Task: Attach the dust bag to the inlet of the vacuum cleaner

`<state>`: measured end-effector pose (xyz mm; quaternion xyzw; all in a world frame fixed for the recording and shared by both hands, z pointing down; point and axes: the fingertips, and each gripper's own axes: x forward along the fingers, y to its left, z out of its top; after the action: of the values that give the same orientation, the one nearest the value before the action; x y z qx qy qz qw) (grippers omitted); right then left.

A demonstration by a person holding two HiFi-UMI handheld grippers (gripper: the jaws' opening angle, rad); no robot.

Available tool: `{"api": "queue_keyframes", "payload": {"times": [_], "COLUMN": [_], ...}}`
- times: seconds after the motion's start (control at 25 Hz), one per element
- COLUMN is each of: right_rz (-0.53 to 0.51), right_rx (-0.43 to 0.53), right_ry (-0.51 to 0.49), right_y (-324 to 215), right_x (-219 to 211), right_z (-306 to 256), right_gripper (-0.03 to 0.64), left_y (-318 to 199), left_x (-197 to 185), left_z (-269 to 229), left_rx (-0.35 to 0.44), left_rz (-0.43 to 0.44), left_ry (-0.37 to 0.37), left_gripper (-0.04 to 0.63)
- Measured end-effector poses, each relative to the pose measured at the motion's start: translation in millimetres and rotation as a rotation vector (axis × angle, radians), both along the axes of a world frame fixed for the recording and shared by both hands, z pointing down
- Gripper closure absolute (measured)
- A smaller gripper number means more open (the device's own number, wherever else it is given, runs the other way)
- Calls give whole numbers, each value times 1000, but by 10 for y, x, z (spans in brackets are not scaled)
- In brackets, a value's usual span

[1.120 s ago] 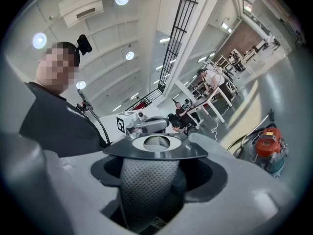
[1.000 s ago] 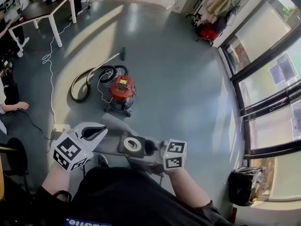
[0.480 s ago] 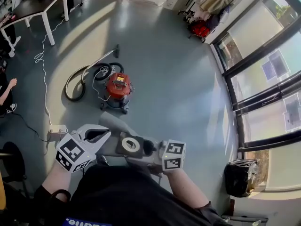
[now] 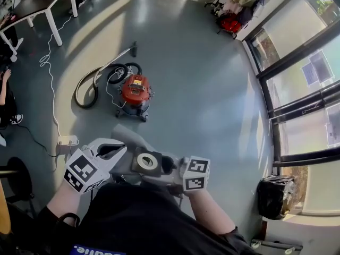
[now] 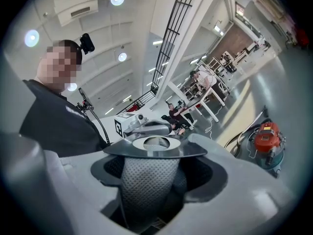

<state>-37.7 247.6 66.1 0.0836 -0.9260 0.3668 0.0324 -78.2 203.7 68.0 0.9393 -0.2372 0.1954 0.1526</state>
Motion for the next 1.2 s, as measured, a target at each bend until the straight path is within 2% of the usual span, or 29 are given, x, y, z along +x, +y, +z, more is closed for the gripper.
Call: {"api": "queue_keyframes", "payload": {"times": [0.4,0.84,1.2], "right_rz": [-117,-208,-237], "right_rx": [-8,-7,-40], "right_ry": [-55,-88,-91], "right_y": [-413,-619,-743], "right_x": [622,1104,1194], "right_z": [50,125,235], "right_gripper": [301,302,302], "left_y": [-330,-507,-665], "left_x": [592,1036,979], "left_z": [55,122,133], "left_rx": [-34,-43,-41], "left_rz": [-103,-202,-239], "left_ry": [-62,-106,-134], "left_gripper": [578,578,578]}}
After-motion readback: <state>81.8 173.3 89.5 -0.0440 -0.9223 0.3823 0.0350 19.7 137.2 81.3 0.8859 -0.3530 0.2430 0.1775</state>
